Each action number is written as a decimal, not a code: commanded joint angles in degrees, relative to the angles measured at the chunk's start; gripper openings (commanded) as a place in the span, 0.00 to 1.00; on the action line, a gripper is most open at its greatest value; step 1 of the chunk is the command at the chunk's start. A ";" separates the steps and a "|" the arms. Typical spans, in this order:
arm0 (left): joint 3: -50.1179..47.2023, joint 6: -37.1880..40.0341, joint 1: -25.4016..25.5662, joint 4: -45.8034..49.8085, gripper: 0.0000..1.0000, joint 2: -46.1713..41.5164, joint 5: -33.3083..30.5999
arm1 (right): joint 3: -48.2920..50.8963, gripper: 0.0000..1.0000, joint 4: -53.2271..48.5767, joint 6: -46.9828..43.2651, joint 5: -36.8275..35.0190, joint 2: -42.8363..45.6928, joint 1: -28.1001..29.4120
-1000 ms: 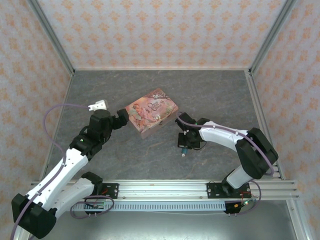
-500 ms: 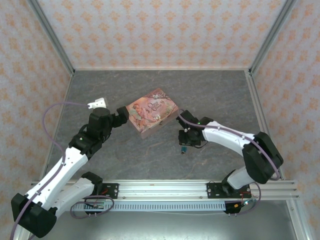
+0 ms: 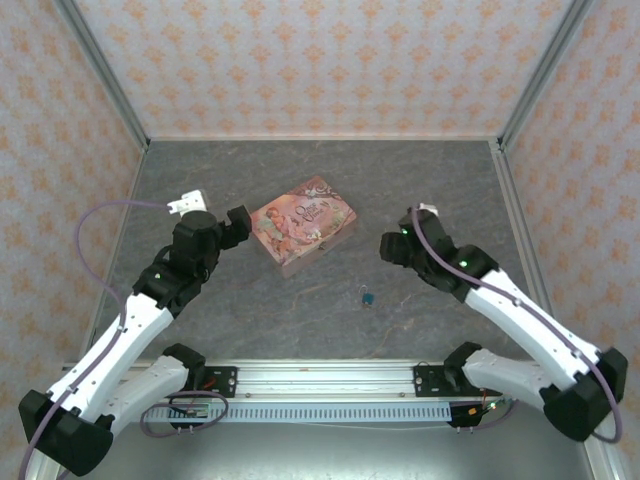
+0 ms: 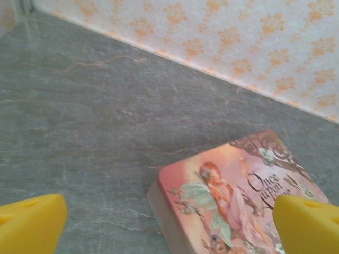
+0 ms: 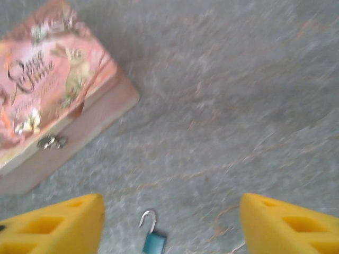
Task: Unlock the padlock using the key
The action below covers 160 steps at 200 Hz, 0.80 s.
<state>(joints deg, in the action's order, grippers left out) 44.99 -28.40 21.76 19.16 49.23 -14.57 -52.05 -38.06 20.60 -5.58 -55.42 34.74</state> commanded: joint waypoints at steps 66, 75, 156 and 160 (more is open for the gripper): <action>-1.69 2.91 -1.71 0.03 1.00 -2.83 -18.68 | 17.94 0.99 18.27 -18.89 -21.16 15.94 -5.29; -2.51 3.66 -1.96 -0.67 1.00 -2.74 -18.72 | 20.43 0.99 21.31 -20.35 -21.39 16.74 -6.09; -8.00 10.78 -3.82 -8.34 1.00 0.50 -18.67 | 36.09 0.99 48.48 -24.14 -21.86 16.42 -12.39; -8.26 11.46 -3.83 -8.96 1.00 0.82 -18.66 | 36.54 0.99 49.63 -24.20 -21.22 15.95 -13.00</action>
<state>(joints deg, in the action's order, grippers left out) 38.72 -21.78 18.65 15.33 48.53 -30.96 -18.31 -0.93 -1.74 -26.59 -38.68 23.81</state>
